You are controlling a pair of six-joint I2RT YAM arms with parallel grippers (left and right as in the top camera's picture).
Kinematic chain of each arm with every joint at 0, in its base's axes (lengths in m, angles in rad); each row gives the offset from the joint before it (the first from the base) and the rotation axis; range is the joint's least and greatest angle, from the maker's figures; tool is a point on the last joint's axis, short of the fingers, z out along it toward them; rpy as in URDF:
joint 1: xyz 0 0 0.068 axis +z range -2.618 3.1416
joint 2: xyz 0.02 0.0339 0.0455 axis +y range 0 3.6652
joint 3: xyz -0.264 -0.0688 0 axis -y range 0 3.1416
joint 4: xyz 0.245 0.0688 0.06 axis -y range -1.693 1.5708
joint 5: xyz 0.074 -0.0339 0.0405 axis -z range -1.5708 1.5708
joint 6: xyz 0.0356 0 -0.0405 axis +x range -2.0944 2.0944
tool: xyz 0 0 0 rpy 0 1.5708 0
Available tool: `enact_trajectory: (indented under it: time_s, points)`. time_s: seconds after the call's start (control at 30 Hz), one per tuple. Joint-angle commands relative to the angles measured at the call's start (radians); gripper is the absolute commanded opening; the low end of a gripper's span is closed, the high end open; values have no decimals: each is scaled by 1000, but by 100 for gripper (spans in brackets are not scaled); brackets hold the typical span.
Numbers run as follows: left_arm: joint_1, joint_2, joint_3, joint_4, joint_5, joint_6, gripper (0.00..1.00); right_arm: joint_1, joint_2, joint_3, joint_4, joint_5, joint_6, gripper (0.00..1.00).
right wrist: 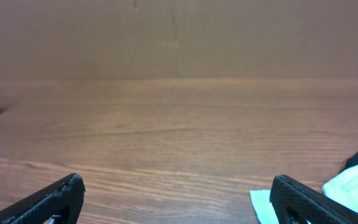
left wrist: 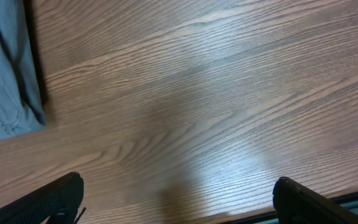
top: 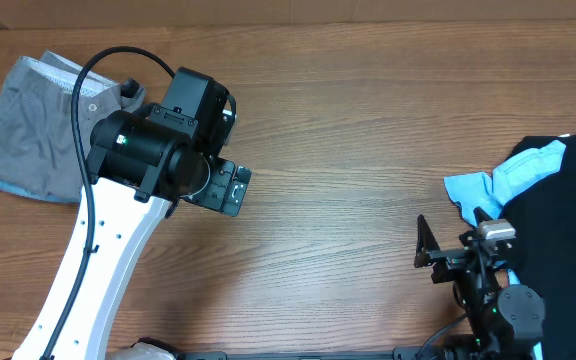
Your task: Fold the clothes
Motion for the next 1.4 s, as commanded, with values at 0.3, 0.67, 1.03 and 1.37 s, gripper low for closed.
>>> enact_trajectory:
  time_s: [0.3,0.67,1.03,1.37]
  points:
    - [-6,8,-2,-1,-6,-14,100,-1,-15,-116,64,-14,-6,100]
    - [-6,8,-2,-1,-6,-14,100,-1,-15,-116,64,-15,-6,100]
    - [-6,8,-2,-1,-6,-14,100,-1,-15,-116,64,-15,-6,100]
    - [-6,6,-2,3,-21,-14,100,-1,-15,-116,64,-15,-6,100]
